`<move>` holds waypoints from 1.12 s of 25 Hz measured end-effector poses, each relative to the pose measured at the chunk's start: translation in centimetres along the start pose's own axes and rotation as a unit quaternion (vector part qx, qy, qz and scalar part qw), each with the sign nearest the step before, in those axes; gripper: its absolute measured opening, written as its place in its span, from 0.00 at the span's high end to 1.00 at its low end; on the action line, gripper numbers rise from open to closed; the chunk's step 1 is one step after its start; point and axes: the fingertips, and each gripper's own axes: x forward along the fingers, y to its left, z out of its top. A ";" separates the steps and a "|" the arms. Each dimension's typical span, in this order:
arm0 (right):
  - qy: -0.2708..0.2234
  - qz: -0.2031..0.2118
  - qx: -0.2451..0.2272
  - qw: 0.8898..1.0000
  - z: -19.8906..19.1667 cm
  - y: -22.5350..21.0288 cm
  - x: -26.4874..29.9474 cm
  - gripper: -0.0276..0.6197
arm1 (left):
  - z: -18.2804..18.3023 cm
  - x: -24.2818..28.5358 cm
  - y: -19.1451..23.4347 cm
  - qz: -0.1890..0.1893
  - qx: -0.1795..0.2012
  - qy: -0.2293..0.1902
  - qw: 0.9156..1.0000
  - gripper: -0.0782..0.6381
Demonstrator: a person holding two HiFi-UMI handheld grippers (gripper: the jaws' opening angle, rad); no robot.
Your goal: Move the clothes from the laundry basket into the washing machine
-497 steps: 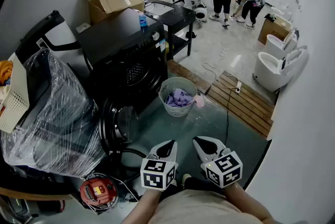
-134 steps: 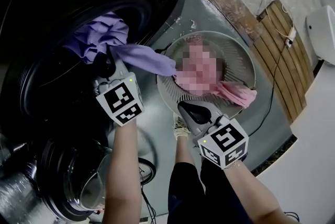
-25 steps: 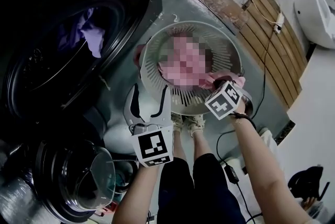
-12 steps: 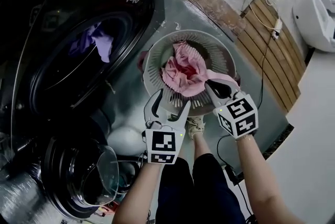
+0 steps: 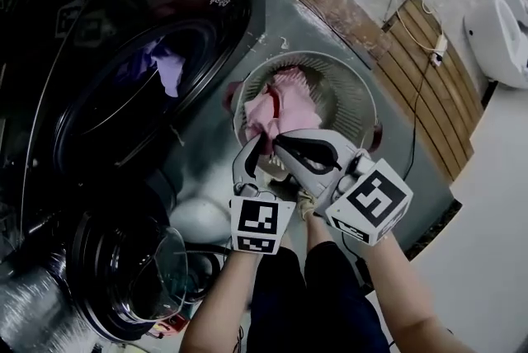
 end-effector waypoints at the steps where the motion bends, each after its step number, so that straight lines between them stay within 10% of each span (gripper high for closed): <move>1: -0.013 0.013 -0.001 1.000 0.9 0.8 0.2 0.90 | 0.1 -0.2 0.8 0.016 -0.005 -0.002 1.000 0.42; 5: -0.059 0.045 0.016 0.997 3.4 2.7 0.8 0.90 | 0.8 -1.3 4.5 0.076 -0.019 -0.025 0.997 0.47; 9: -0.067 0.029 0.029 0.997 2.6 1.7 1.4 0.89 | 0.9 -2.3 7.0 0.118 -0.005 -0.031 0.992 0.84; 17: -0.017 -0.033 0.050 0.998 -1.3 -1.2 2.8 0.86 | 0.3 -3.7 12.9 0.180 -0.042 -0.019 0.983 0.85; 28: 0.017 -0.036 0.067 0.997 -3.4 -2.2 4.8 0.94 | 6.8 -6.8 24.0 0.314 -0.018 -0.097 0.944 0.85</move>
